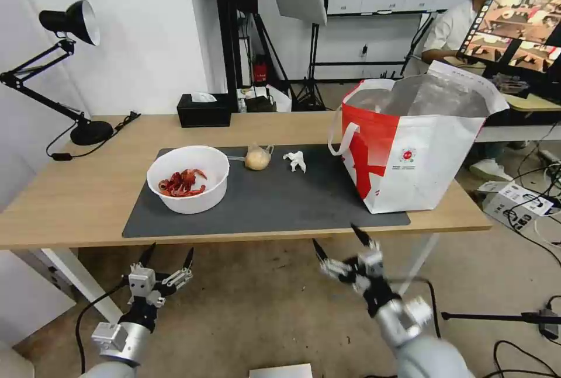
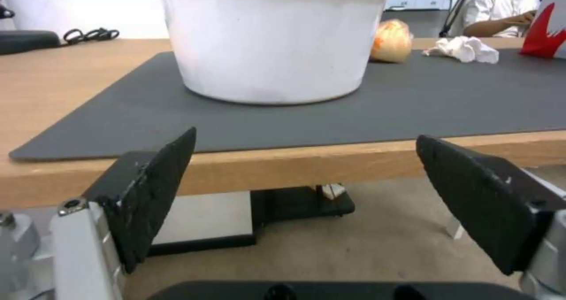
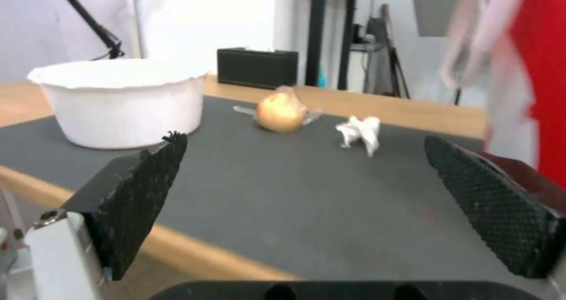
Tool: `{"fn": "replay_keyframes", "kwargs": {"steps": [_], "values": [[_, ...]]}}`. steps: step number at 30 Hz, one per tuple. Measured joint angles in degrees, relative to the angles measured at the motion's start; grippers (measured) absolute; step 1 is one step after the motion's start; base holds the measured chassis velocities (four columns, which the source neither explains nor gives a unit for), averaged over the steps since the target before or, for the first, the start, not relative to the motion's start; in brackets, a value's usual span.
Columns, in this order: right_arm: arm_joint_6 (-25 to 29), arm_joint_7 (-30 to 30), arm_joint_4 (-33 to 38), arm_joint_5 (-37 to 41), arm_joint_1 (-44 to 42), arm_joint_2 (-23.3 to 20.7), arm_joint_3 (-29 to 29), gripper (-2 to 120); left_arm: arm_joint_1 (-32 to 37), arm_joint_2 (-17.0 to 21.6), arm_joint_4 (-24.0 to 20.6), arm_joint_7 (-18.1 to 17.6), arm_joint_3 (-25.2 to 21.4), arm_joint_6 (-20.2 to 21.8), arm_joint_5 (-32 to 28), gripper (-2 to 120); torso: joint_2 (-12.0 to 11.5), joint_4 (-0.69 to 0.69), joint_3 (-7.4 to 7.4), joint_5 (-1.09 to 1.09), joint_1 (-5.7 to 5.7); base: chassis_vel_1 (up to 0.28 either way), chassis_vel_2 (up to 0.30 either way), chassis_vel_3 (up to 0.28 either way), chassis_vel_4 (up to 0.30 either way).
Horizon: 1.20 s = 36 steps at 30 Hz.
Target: Pick up the trash from the table and place it into the takeout bag.
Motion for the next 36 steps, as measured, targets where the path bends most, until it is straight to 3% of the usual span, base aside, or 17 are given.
{"fn": "replay_keyframes", "kwargs": {"steps": [8, 11, 12, 15, 18, 28, 36], "values": [[-3.0, 5.0, -8.4, 4.1, 19.5, -1.0, -12.8, 100, 0.1, -0.3, -0.6, -0.1, -0.2, 0.3, 0.2, 100, 0.0, -0.01, 0.01, -0.01, 0.00, 0.000, 0.000, 0.000, 0.000], [-4.7, 9.0, -14.9, 7.4, 29.2, 1.9, -20.0, 100, -0.2, -0.3, -0.7, -0.1, -0.4, 0.5, 0.3, 100, 0.0, -0.01, 0.00, -0.01, 0.01, 0.000, 0.000, 0.000, 0.000], [-4.7, 9.0, -14.9, 7.4, 29.2, 1.9, -20.0, 100, -0.2, -0.3, -0.7, -0.1, -0.4, 0.5, 0.3, 100, 0.0, -0.01, 0.00, -0.01, 0.01, 0.000, 0.000, 0.000, 0.000], [-9.0, 15.6, -23.0, 10.2, 39.1, 6.4, -26.1, 100, -0.3, -0.3, -0.8, -0.2, -0.7, 0.9, 0.4, 100, 0.0, -0.01, 0.01, -0.01, 0.01, 0.000, 0.000, 0.000, 0.000], [-13.0, 20.3, -28.1, 13.6, 44.7, 9.4, -28.5, 100, 0.0, -0.2, -0.9, -0.2, -0.8, 1.0, 0.5, 100, 0.0, -0.01, 0.01, -0.02, 0.01, 0.000, 0.000, 0.000, 0.000], [-20.7, 30.9, -49.0, 17.3, 56.0, 20.8, -28.1, 100, 0.7, -1.0, -0.9, -0.3, -1.1, 0.9, 0.8, 100, 0.0, -0.01, 0.00, -0.01, 0.01, 0.000, 0.000, 0.000, 0.000], [-21.8, 32.4, -53.5, 17.6, 56.8, 23.3, -26.9, 100, 0.8, -0.7, -0.7, -0.2, -1.2, 0.5, 0.7, 100, 0.0, -0.01, 0.00, -0.01, 0.01, 0.000, 0.000, 0.000, 0.000]]}}
